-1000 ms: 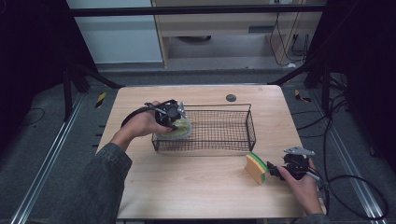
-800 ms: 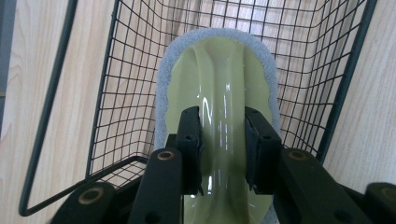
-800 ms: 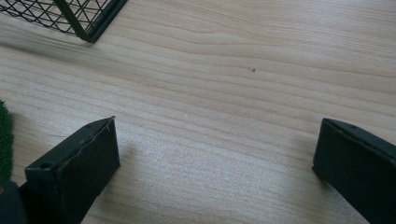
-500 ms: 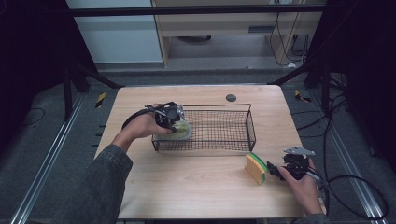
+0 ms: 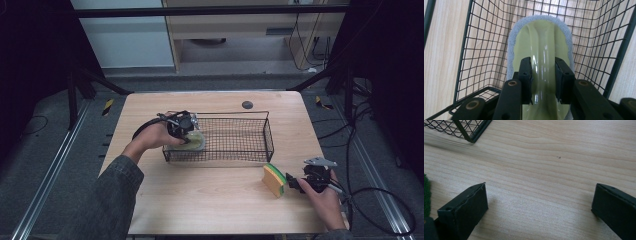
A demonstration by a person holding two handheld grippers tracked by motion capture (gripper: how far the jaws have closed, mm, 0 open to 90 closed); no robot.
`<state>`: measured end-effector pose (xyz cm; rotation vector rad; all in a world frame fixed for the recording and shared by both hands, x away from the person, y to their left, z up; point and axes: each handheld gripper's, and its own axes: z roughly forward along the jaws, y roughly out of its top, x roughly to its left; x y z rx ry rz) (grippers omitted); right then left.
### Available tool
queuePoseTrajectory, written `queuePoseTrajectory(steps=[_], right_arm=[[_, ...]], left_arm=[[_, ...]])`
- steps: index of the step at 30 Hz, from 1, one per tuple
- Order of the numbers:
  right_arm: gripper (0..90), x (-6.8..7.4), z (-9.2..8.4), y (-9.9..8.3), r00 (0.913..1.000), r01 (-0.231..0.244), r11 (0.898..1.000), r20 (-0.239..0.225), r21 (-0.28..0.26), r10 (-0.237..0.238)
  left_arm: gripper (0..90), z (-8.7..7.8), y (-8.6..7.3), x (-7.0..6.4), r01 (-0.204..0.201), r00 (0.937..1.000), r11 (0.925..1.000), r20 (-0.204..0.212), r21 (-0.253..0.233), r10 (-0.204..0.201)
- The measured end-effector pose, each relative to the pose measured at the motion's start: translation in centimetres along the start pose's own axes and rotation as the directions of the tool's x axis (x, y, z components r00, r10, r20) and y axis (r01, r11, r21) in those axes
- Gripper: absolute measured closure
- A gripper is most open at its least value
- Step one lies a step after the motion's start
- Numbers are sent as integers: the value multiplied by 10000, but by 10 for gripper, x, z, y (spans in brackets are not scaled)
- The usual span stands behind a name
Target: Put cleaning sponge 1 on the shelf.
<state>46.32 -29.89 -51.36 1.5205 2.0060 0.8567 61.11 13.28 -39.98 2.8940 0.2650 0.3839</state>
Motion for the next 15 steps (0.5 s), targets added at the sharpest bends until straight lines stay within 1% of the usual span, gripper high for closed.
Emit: queuePoseTrajectory(steps=[5,7,8,11,15], right_arm=[[5,0,0,0,10000,0,10000,-3,0,0],[5,0,0,0,10000,-2,10000,-1,-1,2],[5,0,0,0,10000,-5,10000,-1,-1,5],[5,0,0,0,10000,5,10000,-1,-1,-5],[5,0,0,0,10000,-1,10000,-2,-1,1]], left_arm=[[686,2,1,0,11,10000,9998,-52,183,-10],[670,2,1,0,55,10000,9998,3,169,-55],[649,2,1,-1,33,10000,9999,-38,170,-33],[640,-1,0,0,135,9999,9998,-46,120,-134],[617,-7,-1,0,261,9996,9996,-53,-97,-261]])
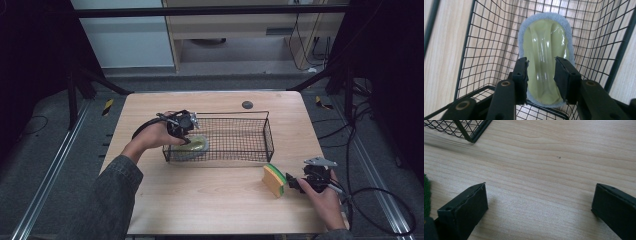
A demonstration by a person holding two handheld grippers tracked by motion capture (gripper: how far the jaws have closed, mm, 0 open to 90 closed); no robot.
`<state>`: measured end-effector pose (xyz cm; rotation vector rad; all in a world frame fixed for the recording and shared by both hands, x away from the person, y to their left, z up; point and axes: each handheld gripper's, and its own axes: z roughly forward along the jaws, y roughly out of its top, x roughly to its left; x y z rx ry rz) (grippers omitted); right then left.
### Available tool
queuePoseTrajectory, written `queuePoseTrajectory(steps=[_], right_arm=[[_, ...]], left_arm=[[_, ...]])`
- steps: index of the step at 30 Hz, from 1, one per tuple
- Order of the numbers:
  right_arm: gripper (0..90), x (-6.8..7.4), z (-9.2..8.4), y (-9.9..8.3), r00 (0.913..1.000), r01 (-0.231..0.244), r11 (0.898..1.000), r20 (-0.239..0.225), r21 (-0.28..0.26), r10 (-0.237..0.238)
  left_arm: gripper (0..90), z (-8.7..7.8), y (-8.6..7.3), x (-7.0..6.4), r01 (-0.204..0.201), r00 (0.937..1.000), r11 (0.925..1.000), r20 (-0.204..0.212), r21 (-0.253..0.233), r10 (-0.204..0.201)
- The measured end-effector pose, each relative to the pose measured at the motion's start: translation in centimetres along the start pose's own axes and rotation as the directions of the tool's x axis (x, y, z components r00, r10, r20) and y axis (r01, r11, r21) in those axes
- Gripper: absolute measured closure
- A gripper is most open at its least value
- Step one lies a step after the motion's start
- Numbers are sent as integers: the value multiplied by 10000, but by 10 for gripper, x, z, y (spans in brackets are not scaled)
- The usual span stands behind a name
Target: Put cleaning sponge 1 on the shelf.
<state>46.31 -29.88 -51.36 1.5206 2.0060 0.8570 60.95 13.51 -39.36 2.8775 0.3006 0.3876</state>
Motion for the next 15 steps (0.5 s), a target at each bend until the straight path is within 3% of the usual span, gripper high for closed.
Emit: queuePoseTrajectory(steps=[3,6,11,15], right_arm=[[5,0,0,0,10000,-1,10000,2,-1,1],[5,0,0,0,10000,-31,10000,-7,-14,31],[5,0,0,0,10000,-31,10000,-4,-13,31],[5,0,0,0,10000,-27,10000,-4,-13,27]], left_arm=[[608,-6,-1,0,177,9998,9994,-88,-289,-179],[569,-15,-4,-1,597,9981,9954,-114,-746,-607],[517,-21,-5,-4,846,9957,9926,-311,-866,-876],[461,-27,-7,-4,1268,9904,9850,-403,-1168,-1323]])
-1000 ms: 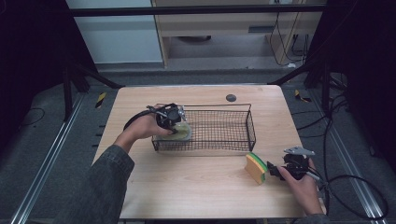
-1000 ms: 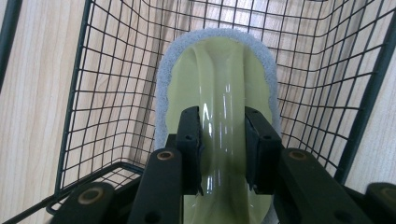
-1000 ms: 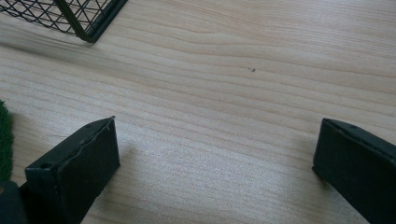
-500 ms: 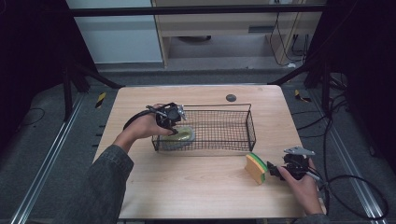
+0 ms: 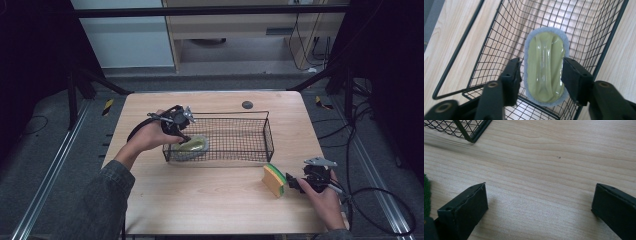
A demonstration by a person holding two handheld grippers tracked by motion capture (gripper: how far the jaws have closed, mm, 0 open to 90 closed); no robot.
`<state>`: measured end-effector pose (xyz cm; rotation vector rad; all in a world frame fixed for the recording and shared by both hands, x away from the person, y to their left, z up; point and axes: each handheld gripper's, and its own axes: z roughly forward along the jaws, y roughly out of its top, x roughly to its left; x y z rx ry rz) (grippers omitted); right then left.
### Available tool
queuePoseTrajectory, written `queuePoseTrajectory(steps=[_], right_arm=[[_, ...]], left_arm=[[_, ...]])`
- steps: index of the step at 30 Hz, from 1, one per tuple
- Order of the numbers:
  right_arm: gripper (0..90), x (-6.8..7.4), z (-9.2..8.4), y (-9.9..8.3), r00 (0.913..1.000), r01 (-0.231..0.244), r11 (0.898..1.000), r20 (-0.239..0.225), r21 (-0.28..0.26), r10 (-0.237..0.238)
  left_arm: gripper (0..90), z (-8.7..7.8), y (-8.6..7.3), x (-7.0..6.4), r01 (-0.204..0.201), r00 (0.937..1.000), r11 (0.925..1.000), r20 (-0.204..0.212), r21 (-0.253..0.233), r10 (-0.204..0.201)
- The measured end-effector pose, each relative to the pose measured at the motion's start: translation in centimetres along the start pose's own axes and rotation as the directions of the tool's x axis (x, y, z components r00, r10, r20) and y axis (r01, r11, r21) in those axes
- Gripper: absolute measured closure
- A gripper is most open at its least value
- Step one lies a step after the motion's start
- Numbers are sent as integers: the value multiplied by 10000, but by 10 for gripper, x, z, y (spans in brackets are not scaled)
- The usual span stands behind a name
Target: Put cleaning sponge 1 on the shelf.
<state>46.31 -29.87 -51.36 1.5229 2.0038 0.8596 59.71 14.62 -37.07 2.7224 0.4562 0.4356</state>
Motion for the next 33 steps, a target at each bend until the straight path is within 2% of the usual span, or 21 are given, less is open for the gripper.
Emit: queuePoseTrajectory(steps=[3,8,10,12,13,17,20,23,25,27,28,29,33], right_arm=[[5,0,0,0,10000,-1,10000,2,-1,1],[5,0,0,0,10000,3,10000,2,-2,-3],[5,0,0,0,10000,0,10000,2,-1,0],[5,0,0,0,10000,2,10000,0,2,-2],[5,0,0,0,10000,0,10000,0,1,0],[6,0,0,0,10000,-3,10000,8,-1,3],[5,0,0,0,10000,-6,10000,9,-1,6],[5,0,0,0,10000,-3,10000,13,-2,3],[5,0,0,0,10000,-7,10000,11,0,7],[6,0,0,0,10000,-17,10000,13,0,17],[6,0,0,0,10000,-15,10000,9,0,15],[6,0,0,0,10000,-12,10000,8,-1,12],[5,0,0,0,10000,-19,10000,13,0,19]], left_arm=[[393,-1,-1,-1,140,9998,9999,-163,-75,-141],[293,-2,1,-7,-165,9986,9999,-495,-25,163],[237,-4,1,-12,-176,9973,9997,-711,-144,165],[223,-7,2,-14,-168,9963,9996,-851,-215,150],[188,-9,2,-15,-143,9954,9996,-951,-237,120],[165,-17,1,-22,-8,9917,9988,-1288,-490,-55],[137,-25,-3,-29,225,9885,9964,-1470,-820,-344],[115,-31,-9,-39,527,9847,9884,-1575,-1421,-752],[105,-34,-13,-44,702,9826,9845,-1590,-1606,-960],[94,-37,-20,-51,805,9771,9812,-1807,-1752,-1124],[89,-39,-23,-53,894,9750,9785,-1846,-1857,-1241],[85,-41,-27,-57,1037,9717,9728,-1876,-2073,-1435],[70,-40,-44,-65,1250,9670,9646,-1889,-2320,-1707]])
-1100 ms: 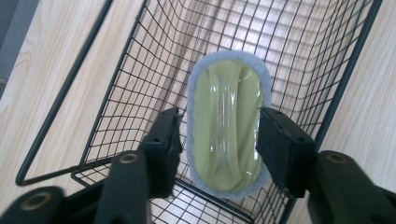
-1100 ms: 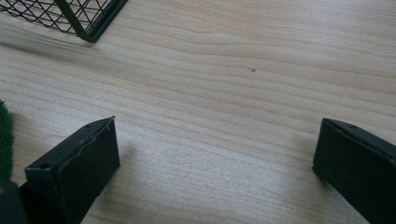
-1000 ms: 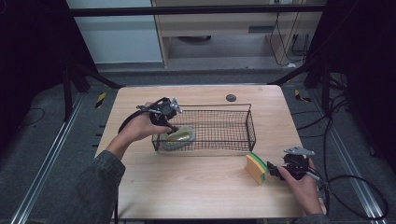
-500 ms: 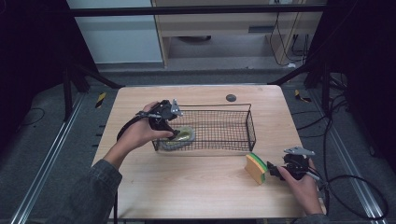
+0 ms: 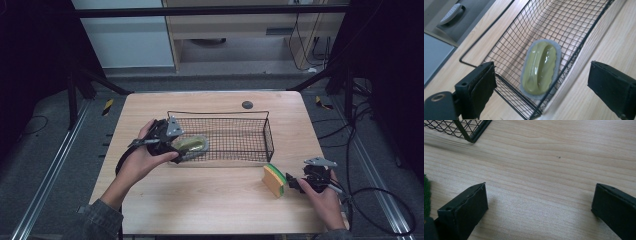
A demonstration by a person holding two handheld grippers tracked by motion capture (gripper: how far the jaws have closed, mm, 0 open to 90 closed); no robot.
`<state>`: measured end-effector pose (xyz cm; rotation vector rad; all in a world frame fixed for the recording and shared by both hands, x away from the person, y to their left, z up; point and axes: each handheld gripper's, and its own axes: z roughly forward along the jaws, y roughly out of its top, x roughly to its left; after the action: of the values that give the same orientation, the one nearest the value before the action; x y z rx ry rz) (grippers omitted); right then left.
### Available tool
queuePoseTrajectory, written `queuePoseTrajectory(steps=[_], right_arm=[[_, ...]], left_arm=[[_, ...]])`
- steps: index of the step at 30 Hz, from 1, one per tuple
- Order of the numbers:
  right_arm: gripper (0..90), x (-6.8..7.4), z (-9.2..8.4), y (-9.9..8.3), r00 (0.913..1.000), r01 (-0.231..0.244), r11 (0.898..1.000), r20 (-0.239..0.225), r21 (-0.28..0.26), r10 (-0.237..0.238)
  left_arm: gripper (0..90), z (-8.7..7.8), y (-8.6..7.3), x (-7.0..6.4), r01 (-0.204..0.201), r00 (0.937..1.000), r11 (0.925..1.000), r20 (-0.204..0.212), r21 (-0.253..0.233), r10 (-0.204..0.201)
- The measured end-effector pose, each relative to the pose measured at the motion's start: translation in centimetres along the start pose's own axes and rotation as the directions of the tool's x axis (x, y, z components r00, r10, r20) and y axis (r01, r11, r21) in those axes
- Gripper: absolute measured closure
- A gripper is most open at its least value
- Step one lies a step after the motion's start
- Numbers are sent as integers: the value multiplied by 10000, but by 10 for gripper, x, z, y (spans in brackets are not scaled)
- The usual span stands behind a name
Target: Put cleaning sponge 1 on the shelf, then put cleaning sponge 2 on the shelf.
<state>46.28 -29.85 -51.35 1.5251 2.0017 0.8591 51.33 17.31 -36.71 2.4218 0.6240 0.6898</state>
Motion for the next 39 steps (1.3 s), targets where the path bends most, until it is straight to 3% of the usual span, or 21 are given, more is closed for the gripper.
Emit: queuePoseTrajectory(steps=[3,8,12,13,14,17,19,21,22,25,27,29,31,33,35,38,39], right_arm=[[6,0,0,0,10000,-35,10000,10,6,35],[6,0,0,0,10000,-39,10000,16,8,39],[6,1,-1,0,10000,-64,10000,12,15,63],[7,1,-1,0,10000,-90,10000,27,7,90],[7,1,-1,0,10000,-90,10000,27,7,90],[23,0,-2,0,10000,-49,9999,-28,98,50],[104,-1,-5,1,9999,-89,9999,-52,108,90],[110,-2,-9,2,9999,-103,9999,6,78,103],[119,-1,-13,3,10000,-45,10000,51,30,45],[156,3,-27,3,9984,413,9991,391,46,-415],[183,11,-42,0,9954,871,9960,372,213,-879],[189,13,-45,-1,9944,974,9950,387,233,-983],[201,17,-53,-5,9931,1121,9930,301,360,-1132],[208,21,-59,-10,9922,1211,9910,214,573,-1225],[220,24,-66,-15,9914,1292,9897,127,617,-1302],[241,30,-77,-22,9897,1430,9873,12,687,-1434],[252,33,-81,-23,9892,1465,9870,-69,667,-1464]], left_arm=[[54,0,-15,-3,238,9997,9997,-21,21,-238],[48,-4,-38,-6,876,9961,9954,-73,-388,-880],[49,-4,-68,-9,1678,9856,9842,-103,-559,-1686],[54,0,-78,-10,1715,9850,9848,-128,-291,-1719],[54,0,-78,-10,1715,9850,9848,-128,-291,-1719],[54,3,-101,-11,2303,9729,9730,-187,-158,-2306],[54,5,-113,-10,2578,9658,9660,-243,-185,-2582],[54,9,-125,-9,3007,9534,9535,-192,-199,-3010],[54,13,-132,-8,3140,9492,9494,-253,33,-3138],[56,23,-146,-5,3340,9425,9417,-315,415,-3329],[56,30,-155,-3,3708,9287,9271,-268,545,-3698],[56,33,-157,-3,3677,9299,9279,-344,615,-3662],[56,35,-160,-3,3807,9247,9229,-185,583,-3803],[55,37,-163,-1,4023,9155,9139,-155,549,-4020],[51,40,-166,-1,4055,9139,9119,-101,636,-4057],[29,43,-171,2,4437,8956,8948,95,486,-4447],[27,43,-173,3,4483,8937,8931,21,389,-4487]])
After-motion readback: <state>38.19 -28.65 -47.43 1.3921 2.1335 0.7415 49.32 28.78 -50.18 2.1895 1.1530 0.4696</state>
